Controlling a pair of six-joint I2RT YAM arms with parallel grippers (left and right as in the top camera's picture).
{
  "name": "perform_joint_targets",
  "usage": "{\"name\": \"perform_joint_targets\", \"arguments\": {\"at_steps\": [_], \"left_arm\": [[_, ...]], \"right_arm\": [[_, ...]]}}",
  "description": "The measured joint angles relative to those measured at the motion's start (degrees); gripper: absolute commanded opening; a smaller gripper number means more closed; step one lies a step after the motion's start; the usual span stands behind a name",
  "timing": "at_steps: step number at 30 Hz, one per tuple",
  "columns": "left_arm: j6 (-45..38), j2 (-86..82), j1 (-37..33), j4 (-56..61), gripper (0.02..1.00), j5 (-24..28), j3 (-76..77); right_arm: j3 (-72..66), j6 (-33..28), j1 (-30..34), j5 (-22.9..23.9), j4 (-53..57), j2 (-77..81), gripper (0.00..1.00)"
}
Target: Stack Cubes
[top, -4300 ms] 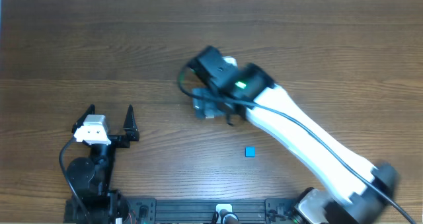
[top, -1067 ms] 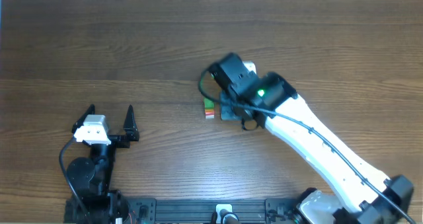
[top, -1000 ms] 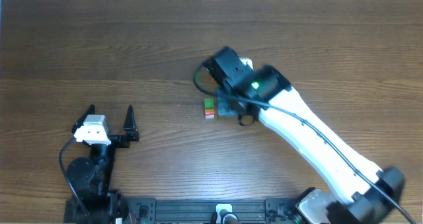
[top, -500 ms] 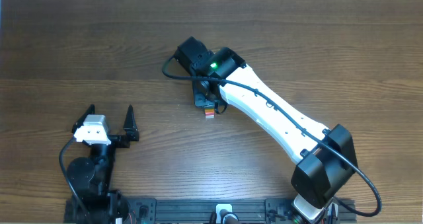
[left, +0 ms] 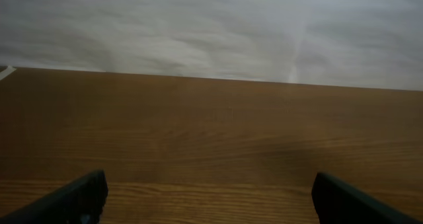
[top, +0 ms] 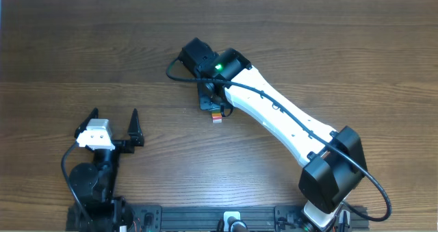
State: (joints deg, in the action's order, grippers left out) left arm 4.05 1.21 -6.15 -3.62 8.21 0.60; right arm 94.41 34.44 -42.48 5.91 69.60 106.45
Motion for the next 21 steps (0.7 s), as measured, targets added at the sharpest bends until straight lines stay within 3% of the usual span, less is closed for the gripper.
{"name": "perform_joint_targets", "arguments": {"at_steps": [21], "left_arm": [[0.0,0.0,0.0,0.0,1.0,0.0,0.0]], "right_arm": [[0.0,0.02,-0.31,-1.27,-1.09,1.84,0.012]]}}
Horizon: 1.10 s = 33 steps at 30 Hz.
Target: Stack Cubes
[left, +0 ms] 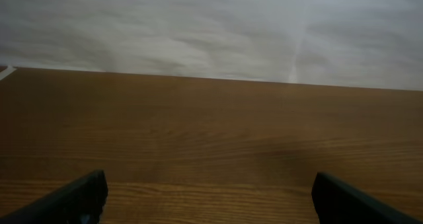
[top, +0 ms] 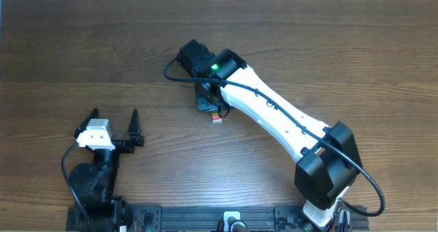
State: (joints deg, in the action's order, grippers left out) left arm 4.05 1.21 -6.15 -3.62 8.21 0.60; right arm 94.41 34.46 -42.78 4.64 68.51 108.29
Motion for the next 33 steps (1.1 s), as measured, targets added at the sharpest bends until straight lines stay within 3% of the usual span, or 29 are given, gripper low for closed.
{"name": "perform_joint_targets", "arguments": {"at_steps": [22,33], "left_arm": [[0.0,0.0,0.0,0.02,1.0,0.02,0.0],[0.0,0.0,0.0,0.0,0.998,0.0,0.0]], "right_arm": [[0.0,0.02,-0.02,0.0,-1.49,1.86,0.009],[0.0,0.04,-0.02,0.0,-1.49,1.95,0.139]]}}
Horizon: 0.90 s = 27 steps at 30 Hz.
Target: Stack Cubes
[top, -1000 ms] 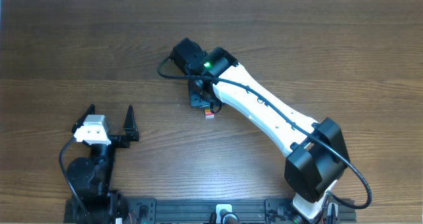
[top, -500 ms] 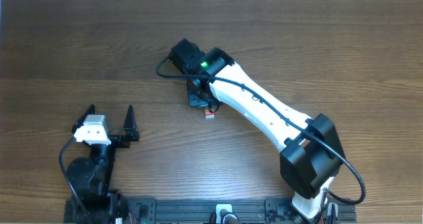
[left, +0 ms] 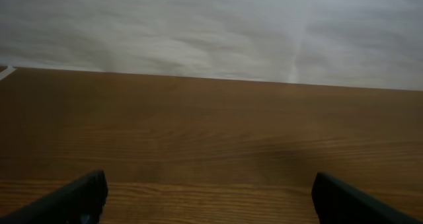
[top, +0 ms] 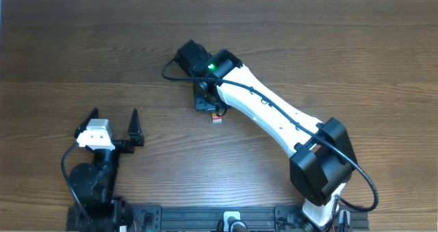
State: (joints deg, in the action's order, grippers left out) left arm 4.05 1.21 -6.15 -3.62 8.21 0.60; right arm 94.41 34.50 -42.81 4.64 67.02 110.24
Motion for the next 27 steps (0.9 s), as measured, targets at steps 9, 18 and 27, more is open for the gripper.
{"name": "perform_joint_targets", "arguments": {"at_steps": [9,18,27], "left_arm": [[0.0,0.0,0.0,0.0,1.0,0.0,0.0],[0.0,0.0,0.0,0.0,1.0,0.0,0.0],[0.0,0.0,0.0,0.02,1.0,0.0,0.0]], "right_arm": [[0.22,0.26,0.0,-0.22,-0.24,0.92,0.577],[0.22,-0.17,0.0,-0.42,-0.24,1.49,0.993],[1.33,-0.39,0.31,-0.44,-0.11,1.49,0.993]]}}
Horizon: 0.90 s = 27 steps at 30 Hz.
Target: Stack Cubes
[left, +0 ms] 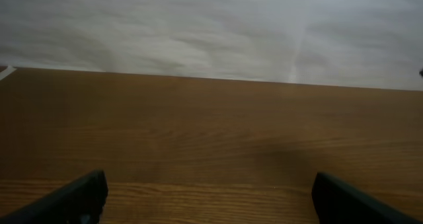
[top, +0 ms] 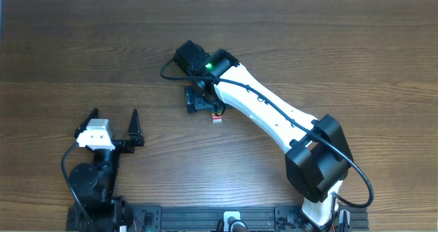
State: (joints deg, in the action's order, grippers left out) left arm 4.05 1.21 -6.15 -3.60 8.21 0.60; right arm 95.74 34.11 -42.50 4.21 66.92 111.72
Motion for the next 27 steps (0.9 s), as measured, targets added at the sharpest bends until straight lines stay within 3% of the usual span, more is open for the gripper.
{"name": "perform_joint_targets", "arguments": {"at_steps": [7,18,21,27], "left_arm": [[0.0,0.0,0.0,-0.02,1.0,0.0,0.0],[0.0,0.0,0.0,0.0,1.0,0.0,0.0],[0.0,0.0,0.0,0.0,0.998,0.0,0.0],[0.0,0.0,0.0,-0.02,1.0,0.0,0.0]], "right_arm": [[8.33,-4.68,4.35,1.11,0.55,-1.11,0.996],[11.67,-12.96,20.35,14.16,5.57,-11.78,0.991],[8.0,-14.56,23.08,18.53,4.96,-17.2,0.993],[-6.91,-17.68,26.4,21.24,-3.76,-32.81,0.993]]}}
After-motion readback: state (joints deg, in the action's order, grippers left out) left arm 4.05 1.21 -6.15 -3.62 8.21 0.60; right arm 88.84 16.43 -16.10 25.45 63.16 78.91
